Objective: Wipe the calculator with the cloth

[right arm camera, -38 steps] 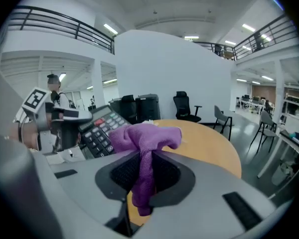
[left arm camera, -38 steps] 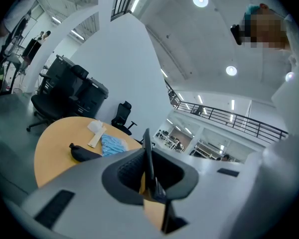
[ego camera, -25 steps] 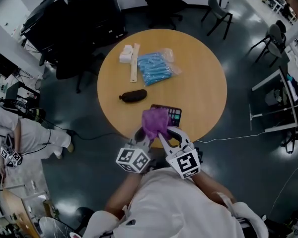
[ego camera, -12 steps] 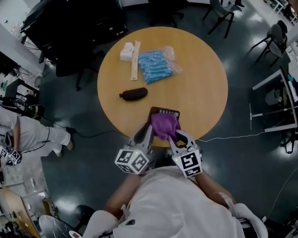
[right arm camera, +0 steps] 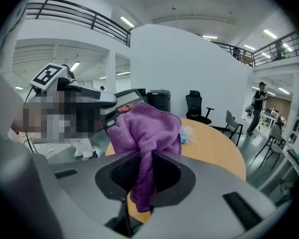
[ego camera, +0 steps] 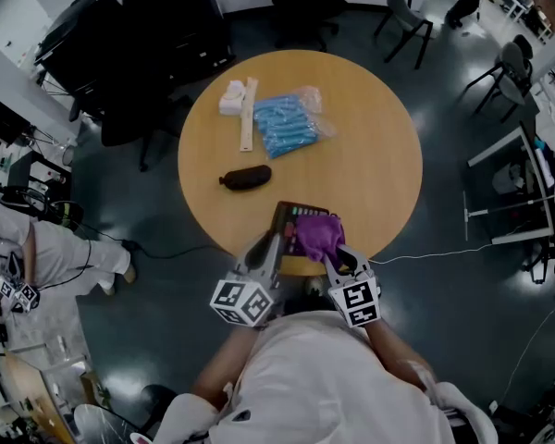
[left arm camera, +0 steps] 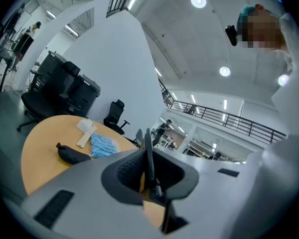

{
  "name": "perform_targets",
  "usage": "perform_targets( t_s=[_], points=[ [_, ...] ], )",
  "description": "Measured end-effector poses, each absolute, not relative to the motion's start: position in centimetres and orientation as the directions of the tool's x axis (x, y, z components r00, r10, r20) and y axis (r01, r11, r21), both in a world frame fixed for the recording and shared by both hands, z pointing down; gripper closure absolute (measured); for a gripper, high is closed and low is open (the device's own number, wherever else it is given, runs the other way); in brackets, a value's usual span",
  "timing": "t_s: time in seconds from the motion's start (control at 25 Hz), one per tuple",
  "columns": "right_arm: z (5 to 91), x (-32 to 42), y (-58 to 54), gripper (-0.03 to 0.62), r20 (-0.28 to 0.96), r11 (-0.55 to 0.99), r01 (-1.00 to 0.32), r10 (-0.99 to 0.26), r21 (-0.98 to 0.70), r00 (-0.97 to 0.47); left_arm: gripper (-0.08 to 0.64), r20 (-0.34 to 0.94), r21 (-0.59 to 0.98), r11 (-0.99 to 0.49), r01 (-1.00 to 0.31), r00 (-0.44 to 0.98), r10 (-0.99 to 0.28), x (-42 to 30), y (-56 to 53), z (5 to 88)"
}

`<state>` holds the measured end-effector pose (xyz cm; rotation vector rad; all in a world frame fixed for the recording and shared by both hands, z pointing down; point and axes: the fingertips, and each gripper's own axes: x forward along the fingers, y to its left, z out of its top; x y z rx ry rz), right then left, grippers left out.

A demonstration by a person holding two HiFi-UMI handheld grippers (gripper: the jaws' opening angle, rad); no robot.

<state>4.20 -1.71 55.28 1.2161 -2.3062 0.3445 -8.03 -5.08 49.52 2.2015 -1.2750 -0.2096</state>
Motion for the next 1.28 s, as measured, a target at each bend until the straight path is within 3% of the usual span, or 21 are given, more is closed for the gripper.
perform_targets(
  t_s=[0.2,0.36,0.56,0.76,0.96,1.28],
  points=[
    [57.2,8.1,-1.5,0.525,0.598,0.515,-0.857,-0.684,-0.011,-0.418,0.512,0.165,0.483,-0.399,-0.779,0.529,-0.832,-8.0,-5.2,49.7],
    [53.6,9.4,-1.8,0.525,0.532,0.505,-0.863,-0.737,0.024,-0.416,0.512,0.256,0.208,-0.517,-0.83,0.557,-0.79,-7.0,-5.2,50.4],
    [46.0,2.8,-1.4,0.525,0.404,0.692,-0.71,-0.692,0.133,-0.599,0.512,0.337,-0.104,-0.673,-0.732,0.611,-0.717,-4.6,-4.9,51.0],
    [44.4,-2.2,-0.5,0.525,0.43,0.802,-0.503,-0.598,0.323,-0.677,0.512,0.361,-0.165,-0.754,-0.636,0.673,-0.646,-2.6,-4.2,50.7],
    [45.2,-3.6,0.3,0.526,0.488,0.836,-0.379,-0.542,0.397,-0.684,0.512,0.384,-0.295,-0.791,-0.536,0.692,-0.611,-1.0,-3.4,50.2],
    [45.3,-2.4,-0.3,0.525,0.541,0.826,-0.342,-0.555,0.448,-0.632,0.512,0.383,-0.333,-0.811,-0.481,0.717,-0.582,-0.7,-2.1,49.9]
  ],
)
